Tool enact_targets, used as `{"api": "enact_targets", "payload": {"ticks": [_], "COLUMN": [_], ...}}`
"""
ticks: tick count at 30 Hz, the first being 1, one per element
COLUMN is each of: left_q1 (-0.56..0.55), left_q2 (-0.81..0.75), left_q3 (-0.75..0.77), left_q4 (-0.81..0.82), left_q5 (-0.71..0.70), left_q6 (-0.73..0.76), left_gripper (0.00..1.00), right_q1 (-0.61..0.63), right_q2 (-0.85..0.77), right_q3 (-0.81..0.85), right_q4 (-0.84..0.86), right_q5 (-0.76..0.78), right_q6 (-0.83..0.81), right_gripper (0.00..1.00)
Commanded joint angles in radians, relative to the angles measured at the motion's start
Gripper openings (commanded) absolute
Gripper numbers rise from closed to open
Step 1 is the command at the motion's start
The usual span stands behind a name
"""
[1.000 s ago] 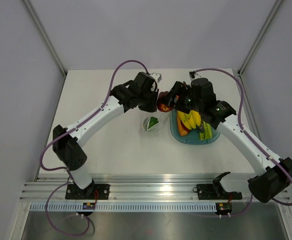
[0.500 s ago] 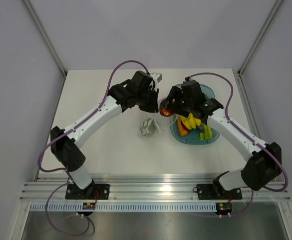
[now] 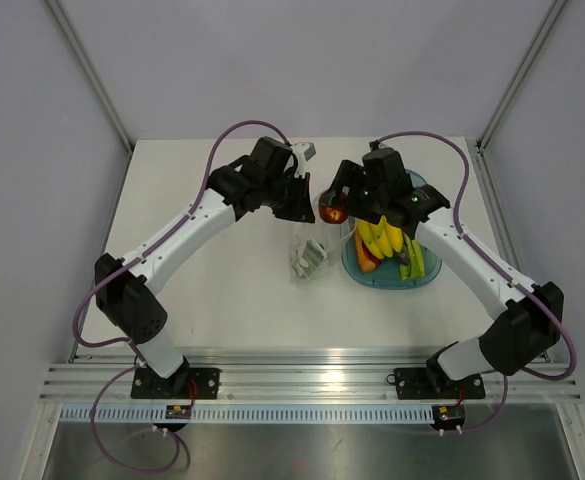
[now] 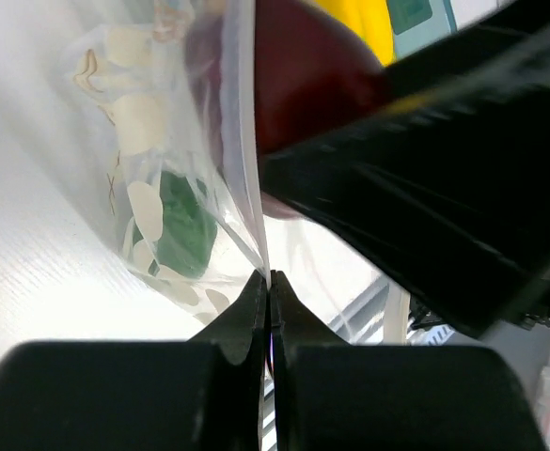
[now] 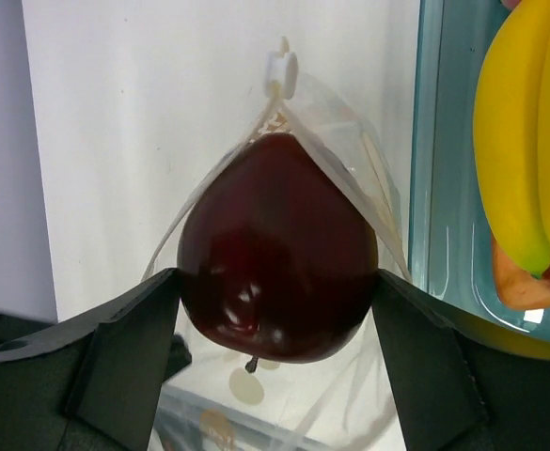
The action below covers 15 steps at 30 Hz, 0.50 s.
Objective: Place the food in the zip-top bag and seal the zipper
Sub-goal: Place the fake fruit in the zipper food storage bag.
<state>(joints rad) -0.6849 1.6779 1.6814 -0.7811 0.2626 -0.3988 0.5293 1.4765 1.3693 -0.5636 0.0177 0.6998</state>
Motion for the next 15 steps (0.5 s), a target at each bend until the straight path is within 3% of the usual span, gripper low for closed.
{"api": "enact_targets", "payload": {"ticks": [1,6,10,13,14,15], "left_q1": [0.038,0.045,0.045,0.048,0.05,0.051], "left_q2": [-0.058,-0.057,-0.058,-0.061,-0.061,-0.06], "left_q3": [-0.023,-0.022,-0.028,-0.034,-0.035,-0.037], "left_q4": [0.083,0.108,0.106,0.106,0.108,0.108], "left_q5": [0.124,0.153,0.153,0.153,0.153,0.153], "left_q6": [-0.034,-0.051,-0.051,-0.049,-0.049,-0.049], "left_gripper": [0.0,0.0,0.0,0.0,0.0,0.0], "right_q1": [0.003,0.005,0.005,0.005,0.005,0.005], "right_q2": [-0.079,-0.035,-0.016,-0.056,-0.068,-0.079], "right_q3": [0.01,0.022,0.028,0.008,-0.002,-0.004], "right_q4": [-0.021,-0.047,-0.039,-0.016,-0.018,-0.021], "right_q5": [0.015,-0.007,-0.015,-0.002,0.017,0.03], "right_q6": [-0.039,-0.051,-0.049,-0.042,-0.042,-0.046], "right_gripper": [0.89,0.98,0.99,0.9,0.81,0.78]}}
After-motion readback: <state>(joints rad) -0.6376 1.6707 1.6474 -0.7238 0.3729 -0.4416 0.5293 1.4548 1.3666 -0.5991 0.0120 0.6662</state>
